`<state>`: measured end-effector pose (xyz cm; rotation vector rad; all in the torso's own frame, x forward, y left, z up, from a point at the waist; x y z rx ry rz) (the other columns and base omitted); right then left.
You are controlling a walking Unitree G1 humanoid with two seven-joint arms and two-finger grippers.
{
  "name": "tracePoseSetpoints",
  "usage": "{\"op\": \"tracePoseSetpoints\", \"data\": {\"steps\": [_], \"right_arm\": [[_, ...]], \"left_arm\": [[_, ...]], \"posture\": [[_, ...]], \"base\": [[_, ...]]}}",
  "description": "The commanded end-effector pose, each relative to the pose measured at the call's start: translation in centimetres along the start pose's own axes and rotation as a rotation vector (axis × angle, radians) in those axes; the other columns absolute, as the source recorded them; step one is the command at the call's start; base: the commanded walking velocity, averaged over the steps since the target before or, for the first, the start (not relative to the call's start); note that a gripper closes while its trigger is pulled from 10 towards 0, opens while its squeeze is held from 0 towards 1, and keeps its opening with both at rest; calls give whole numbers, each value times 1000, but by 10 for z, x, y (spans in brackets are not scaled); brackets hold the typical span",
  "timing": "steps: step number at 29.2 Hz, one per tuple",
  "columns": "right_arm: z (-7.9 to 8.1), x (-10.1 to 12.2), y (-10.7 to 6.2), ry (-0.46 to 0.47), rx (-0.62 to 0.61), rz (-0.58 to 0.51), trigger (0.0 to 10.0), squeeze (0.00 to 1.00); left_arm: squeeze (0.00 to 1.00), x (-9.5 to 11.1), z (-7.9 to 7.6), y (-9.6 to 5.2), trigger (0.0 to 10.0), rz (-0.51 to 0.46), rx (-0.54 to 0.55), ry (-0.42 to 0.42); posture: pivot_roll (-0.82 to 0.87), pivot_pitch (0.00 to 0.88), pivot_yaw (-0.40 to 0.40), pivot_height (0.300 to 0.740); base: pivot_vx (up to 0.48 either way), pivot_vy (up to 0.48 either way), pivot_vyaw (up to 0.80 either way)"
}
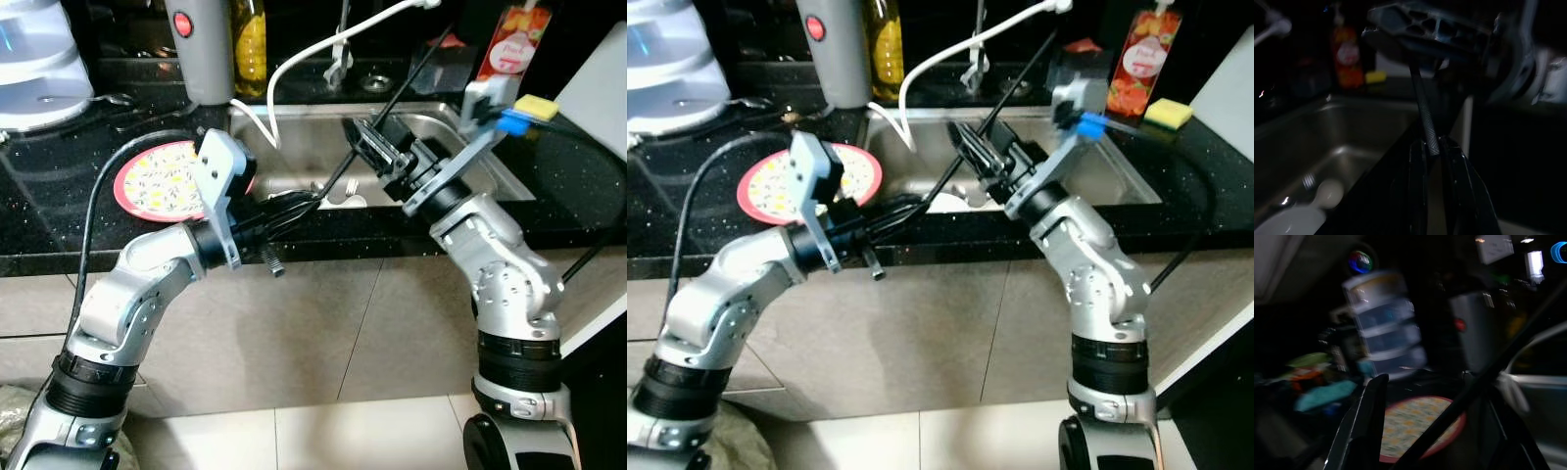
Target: Kitchen organization
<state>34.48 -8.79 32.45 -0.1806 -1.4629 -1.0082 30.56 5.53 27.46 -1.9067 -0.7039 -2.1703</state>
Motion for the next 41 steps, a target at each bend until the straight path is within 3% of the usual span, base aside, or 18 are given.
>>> {"op": "tracePoseSetpoints", "data": {"steps": [1,3,16,17,19,20,27,36,37,38,41], "right_arm": [[3,3,-3,47,25,-11,10000,0],[0,3,-4,113,12,-24,10000,0],[-5,10,-9,155,-1,-40,10000,0],[-5,11,-9,162,1,-43,6510,0],[-3,11,-10,180,11,-49,1176,0],[1,11,-11,183,36,-47,0,0],[14,12,-14,202,110,-47,0,0],[8,11,-13,200,81,-46,118,0],[4,11,-13,198,62,-45,8941,0],[1,11,-13,200,41,-46,10000,0],[-3,11,-12,205,17,-50,10000,0]], "left_arm": [[0,3,-5,-2,10000,-24,-17,-31],[0,12,-7,0,10000,-69,-21,-53],[0,9,0,3,10000,-52,29,-67],[0,9,0,3,10000,-50,30,-70],[0,7,0,3,10000,-42,28,-76],[0,5,-1,2,10000,-38,24,-82],[0,4,-2,1,10000,-30,24,-89],[0,15,4,0,10000,-95,47,-127],[0,19,6,0,10000,-122,59,-143],[0,24,10,0,10000,-151,74,-163],[0,29,12,1,10000,-184,84,-185]], "posture": [[73,0,-7,740],[65,0,-6,740],[56,0,8,740],[57,0,8,740],[56,0,6,740],[56,0,8,740],[60,0,4,740],[60,0,4,740],[60,0,4,740],[58,0,7,740],[57,0,5,740]], "base": [[0,0,0],[0,0,0],[0,0,0],[0,0,0],[0,0,0],[0,0,0],[0,0,0],[0,0,0],[0,0,0],[0,0,0],[0,0,0]]}}
Point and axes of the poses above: a point about 5 cm out from each wrist's last joint towards the gripper, its own y axis pointing out of the wrist towards the gripper, its own x axis along the axis of the wrist's last joint, z = x × y, the point moved 6 cm from there along y, pointing out of the wrist towards the gripper, and after that the axes turned 4 degrees about -y, right-handed, at the moved point
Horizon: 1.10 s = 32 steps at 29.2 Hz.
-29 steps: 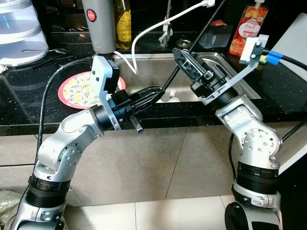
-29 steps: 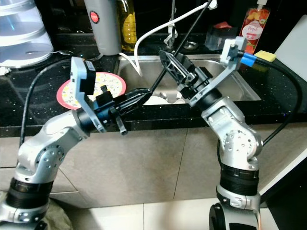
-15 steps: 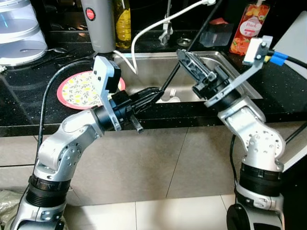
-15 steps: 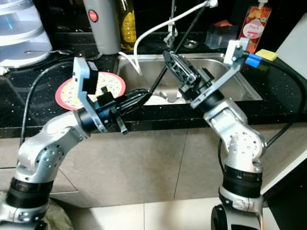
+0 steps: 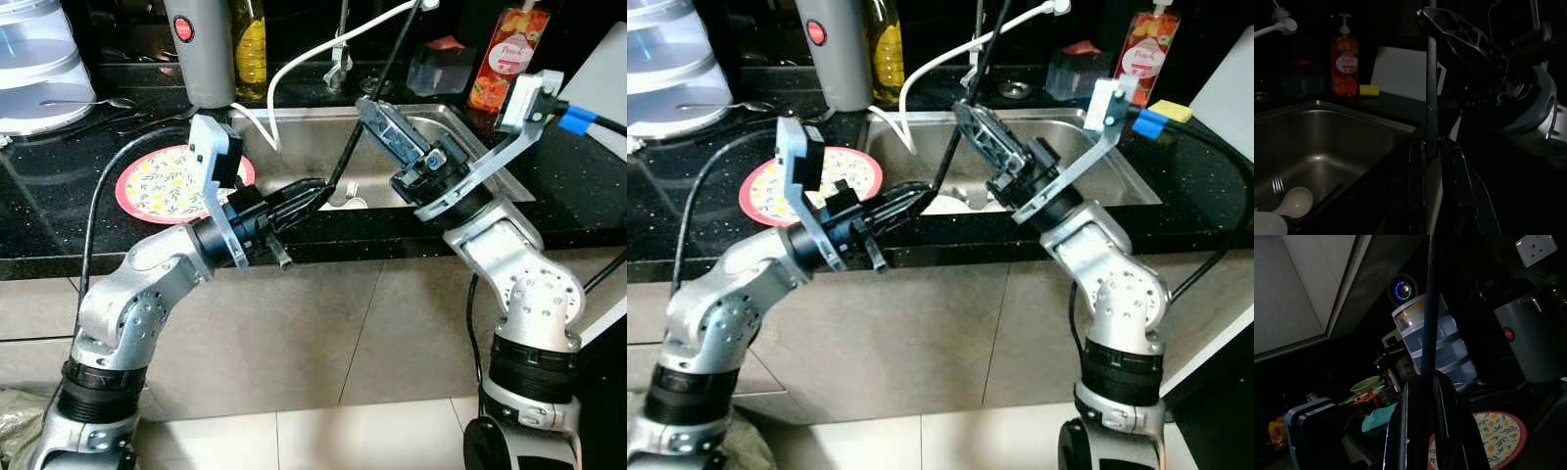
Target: Kitchen organization
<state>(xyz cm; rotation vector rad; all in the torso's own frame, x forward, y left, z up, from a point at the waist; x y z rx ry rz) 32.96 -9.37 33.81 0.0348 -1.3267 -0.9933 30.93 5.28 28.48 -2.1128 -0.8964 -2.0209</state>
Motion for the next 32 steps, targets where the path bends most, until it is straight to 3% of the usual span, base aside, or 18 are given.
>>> {"op": "tracePoseSetpoints", "data": {"steps": [1,2,9,10,11,12,14,15,17,20,21,23,27,28,29,31,32], "right_arm": [[-15,-3,-6,-3,-78,17,10000,0],[-18,-4,-5,-9,-90,22,10000,0],[-29,-8,-6,-26,-148,35,10000,0],[-35,-10,-5,-37,-176,43,10000,0],[-42,-11,-5,-55,-219,49,10000,0],[-42,-11,-5,-55,-219,49,10000,0],[-78,-12,-4,-112,-407,44,10000,0],[-78,-12,-4,-112,-407,44,10000,0],[-113,-15,-3,-207,-590,74,10000,0],[-126,-17,0,-280,-651,101,10000,0],[-137,-18,5,-364,-695,124,10000,0],[-137,-18,5,-364,-695,124,10000,0],[-152,-38,28,-634,-713,301,10000,0],[-152,-38,28,-634,-713,301,10000,0],[-153,-43,30,-705,-711,338,10000,0],[-153,-43,30,-705,-711,338,10000,0],[-156,-46,29,-763,-723,355,10000,0]], "left_arm": [[0,24,5,-2,10000,-98,19,-1],[1000,26,3,0,10000,-111,16,3],[1000,28,1,1,10000,-116,4,-6],[600,30,0,-1,10000,-126,0,-16],[0,35,-2,-4,10000,-148,-16,-34],[0,35,-2,-4,10000,-148,-16,-34],[0,44,4,-11,10000,-206,4,-74],[0,44,4,-11,10000,-206,4,-74],[0,47,9,-13,10000,-222,22,-87],[0,46,9,-12,10000,-220,21,-87],[0,45,8,-10,10000,-214,20,-89],[0,45,8,-10,10000,-214,20,-89],[0,36,10,-6,10000,-193,70,-92],[0,36,10,-6,10000,-193,70,-92],[0,35,12,-9,10000,-192,101,-91],[0,35,12,-9,10000,-192,101,-91],[0,34,13,-14,10000,-191,127,-91]], "posture": [[56,0,5,740],[56,0,7,740],[56,0,6,740],[55,0,7,740],[56,0,8,740],[56,0,8,740],[53,0,13,740],[53,0,13,740],[55,0,14,740],[59,0,15,740],[61,0,15,740],[61,0,15,740],[102,6,-40,740],[102,6,-40,740],[114,10,-55,740],[114,10,-55,740],[126,15,-71,740]], "base": [[0,0,0],[0,0,0],[0,0,0],[0,0,0],[0,0,0],[0,0,0],[0,0,0],[0,0,0],[0,0,0],[0,0,0],[0,0,0],[0,0,0],[0,0,0],[0,0,0],[0,0,0],[0,0,0],[0,0,0]]}}
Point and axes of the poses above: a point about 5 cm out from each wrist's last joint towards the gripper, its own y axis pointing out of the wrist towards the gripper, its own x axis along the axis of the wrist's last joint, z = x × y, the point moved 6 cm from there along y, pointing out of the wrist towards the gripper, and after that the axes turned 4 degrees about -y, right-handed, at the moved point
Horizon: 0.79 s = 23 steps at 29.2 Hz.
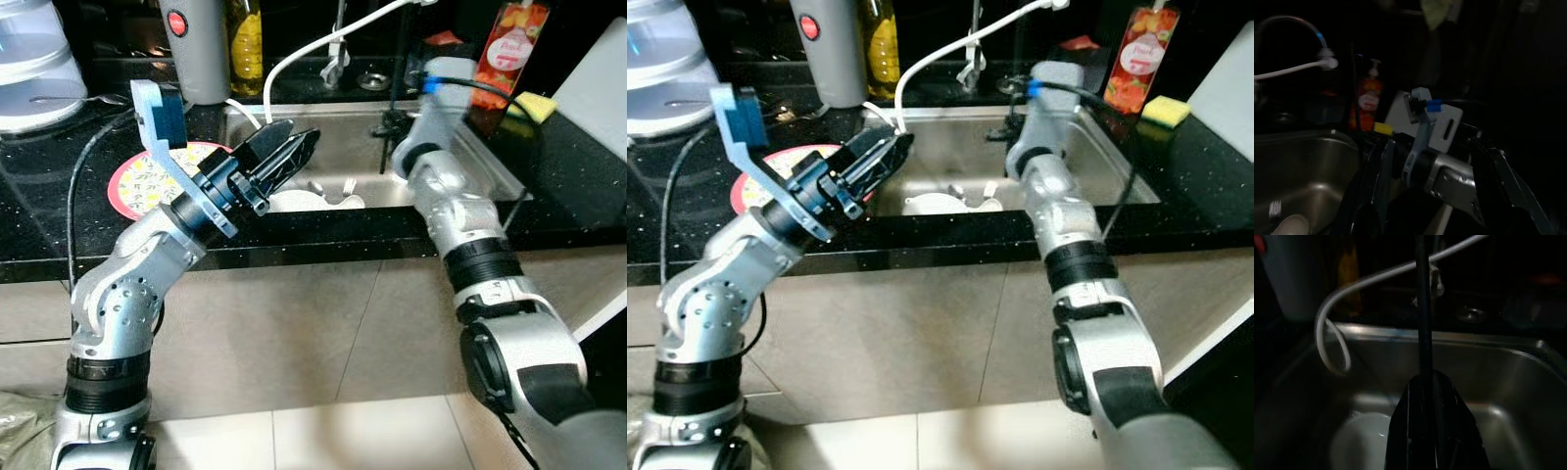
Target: Kitchen organization
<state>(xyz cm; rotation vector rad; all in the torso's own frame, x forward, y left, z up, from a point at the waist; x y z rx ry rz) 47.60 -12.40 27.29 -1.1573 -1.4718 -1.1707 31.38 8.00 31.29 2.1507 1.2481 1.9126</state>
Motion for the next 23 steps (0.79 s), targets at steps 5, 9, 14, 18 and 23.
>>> {"op": "tracePoseSetpoints", "data": {"steps": [5,9,14,18,23], "right_arm": [[-12,24,1,3,-90,-153,10000,514],[-22,59,-1,58,-117,-301,10000,0],[-33,112,-16,62,-109,-518,10000,0],[-46,117,-31,68,-129,-580,10000,0],[-56,88,-46,83,-166,-532,10000,0]], "left_arm": [[0,0,1,-16,10000,3,72,21],[0,-1,1,-20,10000,6,84,22],[0,-5,2,-13,10000,20,75,21],[0,-10,7,-7,10000,43,88,28],[0,-19,31,-4,10000,100,230,136]], "posture": [[169,23,-105,740],[169,19,-102,740],[150,5,-75,740],[127,1,-47,740],[108,0,-27,740]], "base": [[0,0,0],[0,0,0],[0,0,0],[0,0,0],[0,0,0]]}}
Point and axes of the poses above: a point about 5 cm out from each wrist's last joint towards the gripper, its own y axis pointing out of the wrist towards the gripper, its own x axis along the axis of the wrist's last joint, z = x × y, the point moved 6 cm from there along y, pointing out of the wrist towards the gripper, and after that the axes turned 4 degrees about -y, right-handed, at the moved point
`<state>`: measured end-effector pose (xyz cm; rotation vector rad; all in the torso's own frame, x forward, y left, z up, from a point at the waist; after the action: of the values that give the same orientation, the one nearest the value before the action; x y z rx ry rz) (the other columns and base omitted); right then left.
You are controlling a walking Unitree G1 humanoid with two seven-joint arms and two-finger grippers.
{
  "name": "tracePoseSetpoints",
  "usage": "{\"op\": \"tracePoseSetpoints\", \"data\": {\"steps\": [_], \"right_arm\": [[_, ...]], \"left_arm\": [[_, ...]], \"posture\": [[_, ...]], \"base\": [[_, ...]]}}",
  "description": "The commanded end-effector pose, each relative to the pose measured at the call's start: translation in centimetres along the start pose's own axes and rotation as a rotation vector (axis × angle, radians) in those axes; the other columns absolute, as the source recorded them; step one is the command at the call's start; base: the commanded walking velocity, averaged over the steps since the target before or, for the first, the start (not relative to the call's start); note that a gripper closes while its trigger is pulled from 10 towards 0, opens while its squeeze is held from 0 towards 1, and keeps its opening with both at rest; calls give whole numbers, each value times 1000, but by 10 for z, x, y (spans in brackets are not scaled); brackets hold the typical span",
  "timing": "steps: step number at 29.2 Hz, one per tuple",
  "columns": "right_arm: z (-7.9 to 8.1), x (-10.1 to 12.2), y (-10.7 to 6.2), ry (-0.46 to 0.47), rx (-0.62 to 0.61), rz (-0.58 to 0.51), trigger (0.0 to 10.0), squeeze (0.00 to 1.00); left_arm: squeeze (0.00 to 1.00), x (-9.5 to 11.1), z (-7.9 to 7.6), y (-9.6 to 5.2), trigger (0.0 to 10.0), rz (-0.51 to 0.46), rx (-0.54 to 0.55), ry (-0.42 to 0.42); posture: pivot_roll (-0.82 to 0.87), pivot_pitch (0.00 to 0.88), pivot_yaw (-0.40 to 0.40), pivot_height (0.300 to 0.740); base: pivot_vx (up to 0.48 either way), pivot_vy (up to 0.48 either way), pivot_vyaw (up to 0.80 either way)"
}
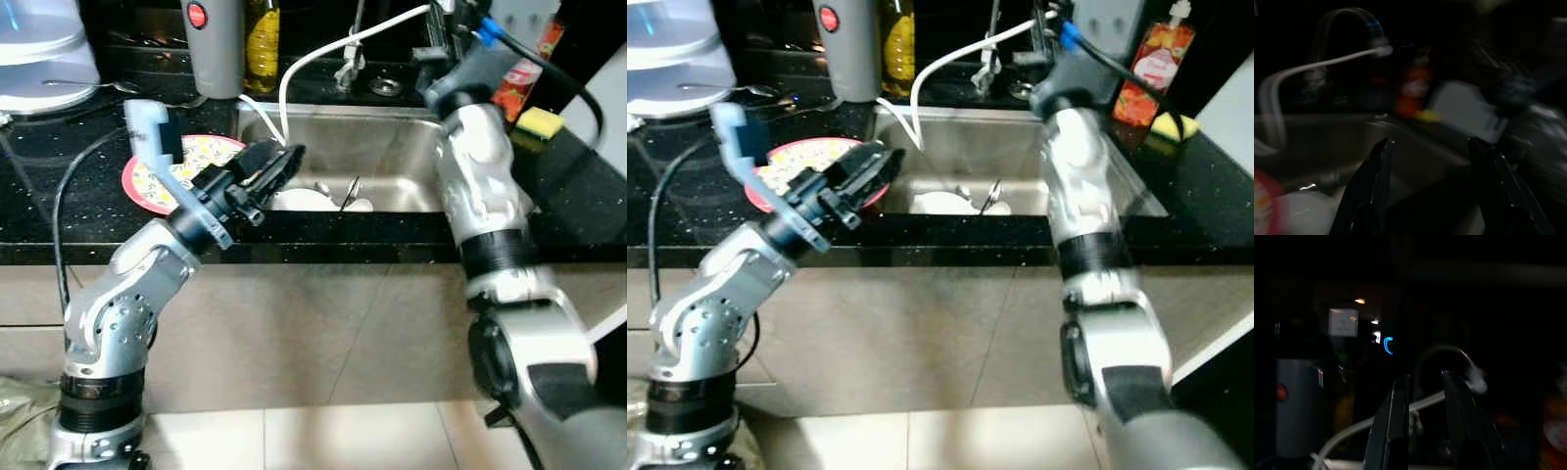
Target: Kitchen organization
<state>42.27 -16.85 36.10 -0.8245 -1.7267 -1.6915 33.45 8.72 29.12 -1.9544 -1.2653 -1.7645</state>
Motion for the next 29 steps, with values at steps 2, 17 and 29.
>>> {"op": "tracePoseSetpoints", "data": {"steps": [2,17,29], "right_arm": [[-13,-11,-16,9,-48,49,10000,0],[-36,-33,-71,16,-152,191,10000,0],[-35,-21,-70,4,-142,191,10000,0]], "left_arm": [[0,-6,20,6,10000,48,127,139],[0,23,66,7,10000,-51,474,378],[0,-23,130,-30,10000,340,758,589]], "posture": [[102,0,-17,740],[73,0,27,740],[68,0,19,740]], "base": [[0,0,0],[0,0,0],[0,0,0]]}}
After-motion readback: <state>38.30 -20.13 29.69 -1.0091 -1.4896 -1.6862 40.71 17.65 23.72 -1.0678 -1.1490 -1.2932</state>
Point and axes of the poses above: a point about 5 cm out from each wrist's last joint towards the gripper, its own y axis pointing out of the wrist towards the gripper, its own x axis along the axis of the wrist's last joint, z = x × y, the point moved 6 cm from there along y, pointing out of the wrist towards the gripper, and after that the axes turned 4 degrees about -y, right-handed, at the moved point
